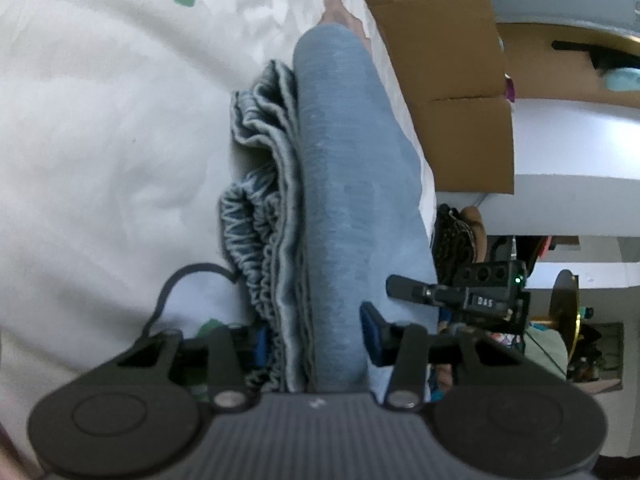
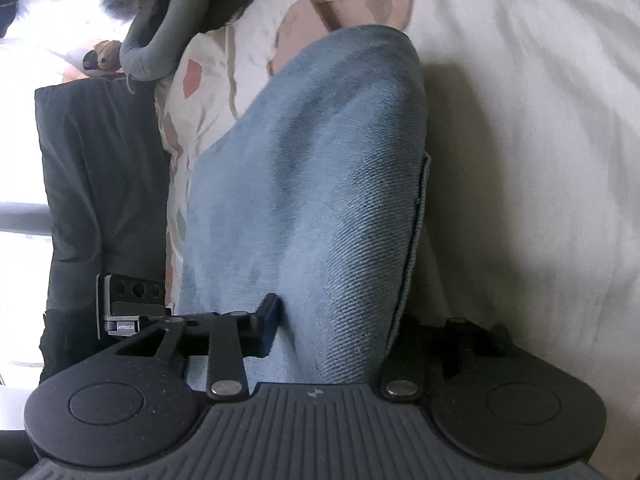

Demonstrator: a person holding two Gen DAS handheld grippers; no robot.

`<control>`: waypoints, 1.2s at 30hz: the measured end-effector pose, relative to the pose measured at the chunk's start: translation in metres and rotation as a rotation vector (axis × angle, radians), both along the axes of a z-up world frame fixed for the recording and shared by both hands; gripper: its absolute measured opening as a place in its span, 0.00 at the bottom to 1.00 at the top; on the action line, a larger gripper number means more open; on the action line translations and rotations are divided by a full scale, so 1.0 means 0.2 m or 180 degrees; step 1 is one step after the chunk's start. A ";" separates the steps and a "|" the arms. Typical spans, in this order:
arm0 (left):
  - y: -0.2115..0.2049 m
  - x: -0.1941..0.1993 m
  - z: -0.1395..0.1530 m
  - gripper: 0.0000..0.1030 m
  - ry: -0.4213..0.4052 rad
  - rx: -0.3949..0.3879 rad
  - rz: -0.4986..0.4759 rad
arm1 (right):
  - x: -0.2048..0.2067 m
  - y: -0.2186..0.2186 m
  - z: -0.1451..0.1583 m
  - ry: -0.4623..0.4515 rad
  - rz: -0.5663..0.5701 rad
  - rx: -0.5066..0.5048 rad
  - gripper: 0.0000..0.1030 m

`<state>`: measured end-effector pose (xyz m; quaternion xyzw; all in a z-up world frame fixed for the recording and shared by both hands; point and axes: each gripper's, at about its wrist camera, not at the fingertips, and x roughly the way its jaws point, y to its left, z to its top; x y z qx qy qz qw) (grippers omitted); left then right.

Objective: Fold clothes
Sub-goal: 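Hold the denim stack with both grippers and lift it off the sheet, then carry the held denim stack with both grippers toward the cardboard beside the bed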

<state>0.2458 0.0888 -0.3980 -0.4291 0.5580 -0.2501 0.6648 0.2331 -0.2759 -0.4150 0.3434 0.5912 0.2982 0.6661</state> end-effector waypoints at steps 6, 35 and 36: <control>-0.02 -0.02 0.10 0.43 -0.0130 0.0085 -0.0010 | -0.04 0.00 0.08 -0.0141 -0.0016 0.0003 0.31; -0.35 0.15 1.41 0.42 -0.0648 0.0335 -0.0150 | -0.11 -0.38 1.34 -0.0839 -0.0321 0.0075 0.31; -0.37 0.15 1.47 0.42 -0.0675 0.0347 -0.0155 | -0.12 -0.39 1.40 -0.0869 -0.0326 0.0076 0.31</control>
